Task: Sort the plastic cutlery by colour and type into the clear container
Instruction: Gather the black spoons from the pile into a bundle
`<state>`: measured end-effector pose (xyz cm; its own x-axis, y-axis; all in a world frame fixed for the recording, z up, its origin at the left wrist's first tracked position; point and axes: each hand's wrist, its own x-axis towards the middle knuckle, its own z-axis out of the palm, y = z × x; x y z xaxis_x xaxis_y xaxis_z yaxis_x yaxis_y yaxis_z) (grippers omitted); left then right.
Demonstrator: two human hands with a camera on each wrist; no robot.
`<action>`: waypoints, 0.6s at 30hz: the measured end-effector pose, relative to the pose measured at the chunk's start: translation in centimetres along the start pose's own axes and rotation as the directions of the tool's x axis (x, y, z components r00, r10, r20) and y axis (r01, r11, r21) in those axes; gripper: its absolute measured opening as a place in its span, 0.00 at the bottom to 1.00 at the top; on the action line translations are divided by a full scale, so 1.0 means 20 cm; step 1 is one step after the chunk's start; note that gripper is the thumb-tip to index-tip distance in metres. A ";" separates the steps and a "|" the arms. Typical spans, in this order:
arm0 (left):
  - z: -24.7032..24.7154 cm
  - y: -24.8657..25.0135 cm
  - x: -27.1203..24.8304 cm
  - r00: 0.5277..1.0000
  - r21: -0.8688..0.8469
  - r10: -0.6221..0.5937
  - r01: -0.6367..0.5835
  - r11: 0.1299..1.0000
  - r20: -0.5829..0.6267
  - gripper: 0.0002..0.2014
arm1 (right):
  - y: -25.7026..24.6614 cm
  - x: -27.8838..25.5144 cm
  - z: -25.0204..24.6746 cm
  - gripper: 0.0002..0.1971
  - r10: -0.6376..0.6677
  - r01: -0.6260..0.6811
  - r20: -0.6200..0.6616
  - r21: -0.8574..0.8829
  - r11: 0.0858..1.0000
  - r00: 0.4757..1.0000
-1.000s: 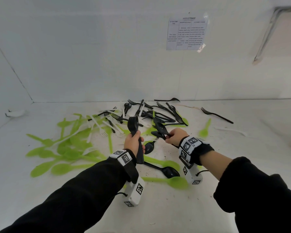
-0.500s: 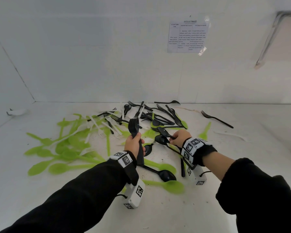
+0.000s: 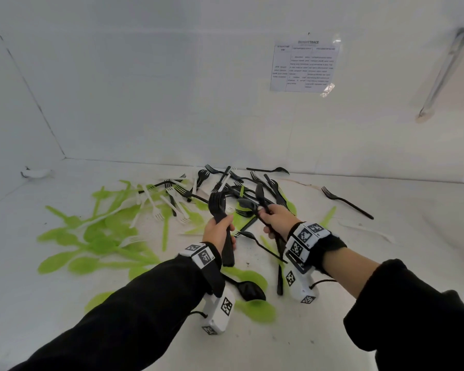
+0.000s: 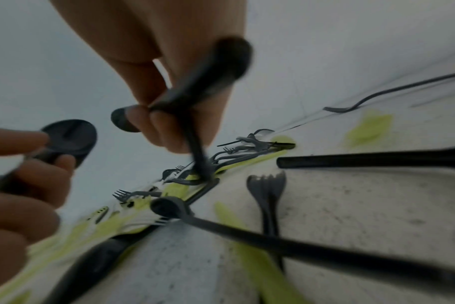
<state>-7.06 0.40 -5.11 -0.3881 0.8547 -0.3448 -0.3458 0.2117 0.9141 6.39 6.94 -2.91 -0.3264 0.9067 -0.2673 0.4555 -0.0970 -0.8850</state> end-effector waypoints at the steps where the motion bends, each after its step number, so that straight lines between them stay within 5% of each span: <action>1: 0.02 0.00 -0.01 1.000 -0.008 -0.001 0.001 1.000 0.005 0.09 | -0.02 -0.01 0.01 0.09 -0.009 0.005 0.046 0.080 0.997 0.999; 5: 0.09 -0.01 -0.01 0.996 -0.074 -0.076 0.078 0.994 0.039 0.14 | -0.05 -0.05 0.03 0.07 -0.132 0.106 0.100 0.225 0.968 0.986; 12: 0.17 -0.02 -0.02 0.979 -0.186 -0.150 0.174 0.967 0.137 0.18 | 0.00 -0.04 0.10 0.13 -0.149 0.152 -0.038 0.081 0.985 0.988; 18: 0.19 -0.04 -0.02 0.994 -0.204 -0.099 0.108 0.973 0.052 0.20 | 0.00 -0.06 0.10 0.06 -0.197 0.195 -0.090 -0.033 0.980 0.976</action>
<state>-3.38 1.77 -4.80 -0.3069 0.8530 -0.4223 -0.5523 0.2017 0.8089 5.12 5.04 -3.29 -0.3340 0.9411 -0.0525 0.4105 0.0951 -0.9069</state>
